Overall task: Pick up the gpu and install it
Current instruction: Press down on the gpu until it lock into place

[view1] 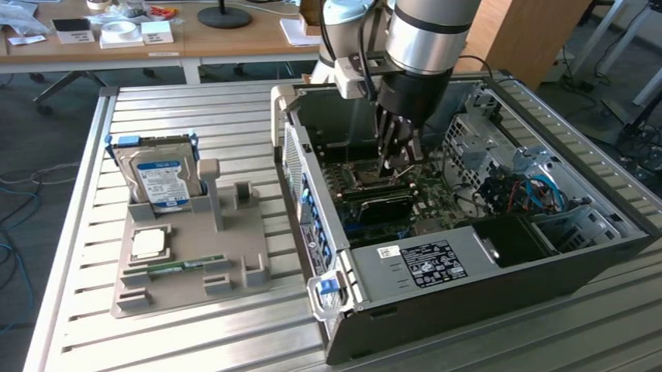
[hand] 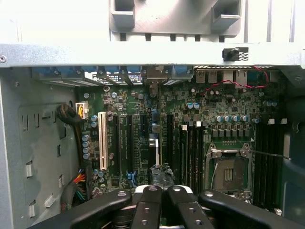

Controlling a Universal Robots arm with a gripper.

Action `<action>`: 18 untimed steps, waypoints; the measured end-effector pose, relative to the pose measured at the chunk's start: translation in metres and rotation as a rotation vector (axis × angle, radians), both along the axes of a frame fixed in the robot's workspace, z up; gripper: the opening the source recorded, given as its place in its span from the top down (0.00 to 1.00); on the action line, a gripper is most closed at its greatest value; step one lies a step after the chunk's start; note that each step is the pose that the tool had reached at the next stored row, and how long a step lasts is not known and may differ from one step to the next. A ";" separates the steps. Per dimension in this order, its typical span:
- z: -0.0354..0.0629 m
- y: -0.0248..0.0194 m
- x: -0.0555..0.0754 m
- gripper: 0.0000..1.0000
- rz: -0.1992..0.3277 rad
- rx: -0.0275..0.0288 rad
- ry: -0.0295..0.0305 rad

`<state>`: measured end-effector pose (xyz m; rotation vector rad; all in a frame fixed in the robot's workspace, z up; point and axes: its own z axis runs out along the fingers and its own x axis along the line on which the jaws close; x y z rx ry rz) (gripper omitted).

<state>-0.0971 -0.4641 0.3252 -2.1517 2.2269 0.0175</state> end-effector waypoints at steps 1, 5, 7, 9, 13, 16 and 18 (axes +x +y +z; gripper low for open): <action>0.0000 0.0000 0.000 0.89 0.000 0.0000 0.0000; 0.0000 0.0000 0.000 0.89 0.000 0.0000 0.0000; -0.0002 0.0000 0.000 0.89 0.000 0.0000 0.0000; -0.0025 0.0000 0.000 0.89 0.000 -0.0001 0.0001; -0.0097 0.0000 0.000 0.89 0.000 -0.0013 0.0000; -0.0152 0.0001 0.000 0.89 0.000 -0.0031 0.0000; -0.0182 0.0021 0.000 0.89 -0.001 -0.0054 0.0002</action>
